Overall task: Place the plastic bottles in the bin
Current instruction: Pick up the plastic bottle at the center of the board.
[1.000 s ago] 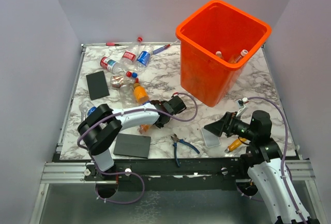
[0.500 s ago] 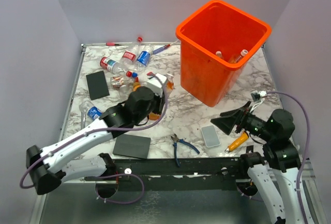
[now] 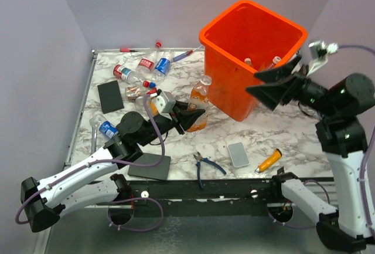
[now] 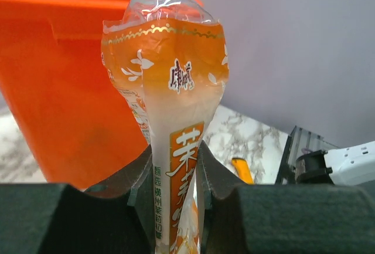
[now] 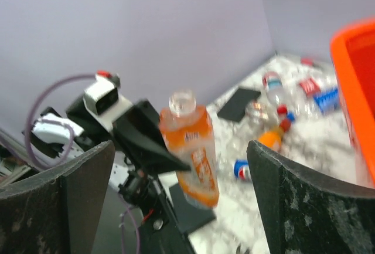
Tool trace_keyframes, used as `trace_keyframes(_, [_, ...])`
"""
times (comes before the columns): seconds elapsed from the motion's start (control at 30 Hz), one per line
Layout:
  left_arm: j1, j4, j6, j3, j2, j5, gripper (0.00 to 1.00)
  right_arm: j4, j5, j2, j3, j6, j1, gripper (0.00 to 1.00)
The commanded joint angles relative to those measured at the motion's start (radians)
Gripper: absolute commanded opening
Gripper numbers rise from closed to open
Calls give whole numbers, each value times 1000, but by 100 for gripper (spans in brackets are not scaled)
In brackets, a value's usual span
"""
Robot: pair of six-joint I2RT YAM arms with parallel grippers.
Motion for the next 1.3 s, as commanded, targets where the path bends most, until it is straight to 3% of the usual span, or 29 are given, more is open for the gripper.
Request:
trace_keyframes(0.0, [0, 221, 108, -9, -26, 57, 18, -5, -6, 185, 310, -83, 61, 96])
trace_keyframes(0.17, [1, 279, 250, 11, -21, -18, 18, -22, 192, 391, 532, -68, 157, 92])
trace_keyframes(0.33, [0, 233, 429, 0, -40, -128, 18, -288, 719, 653, 922, -336, 546, 94])
trace_keyframes(0.43, [1, 223, 511, -31, -92, -196, 18, -357, 855, 770, 1068, -365, 628, 97])
trace_keyframes(0.53, [3, 221, 559, -77, -153, -256, 18, -219, 868, 691, 886, -341, 630, 99])
trace_keyframes(0.73, [1, 242, 542, -171, -237, -300, 18, 9, 724, 541, 525, -249, 655, 98])
trace_keyframes(0.9, [1, 278, 506, -203, -231, -279, 18, -19, 947, 518, 473, -314, 800, 95])
trace_keyframes(1.07, [1, 293, 479, -215, -220, -249, 18, -43, 1063, 537, 470, -336, 889, 95])
trace_keyframes(1.27, [0, 299, 484, -224, -229, -244, 18, -14, 1097, 538, 418, -325, 905, 96])
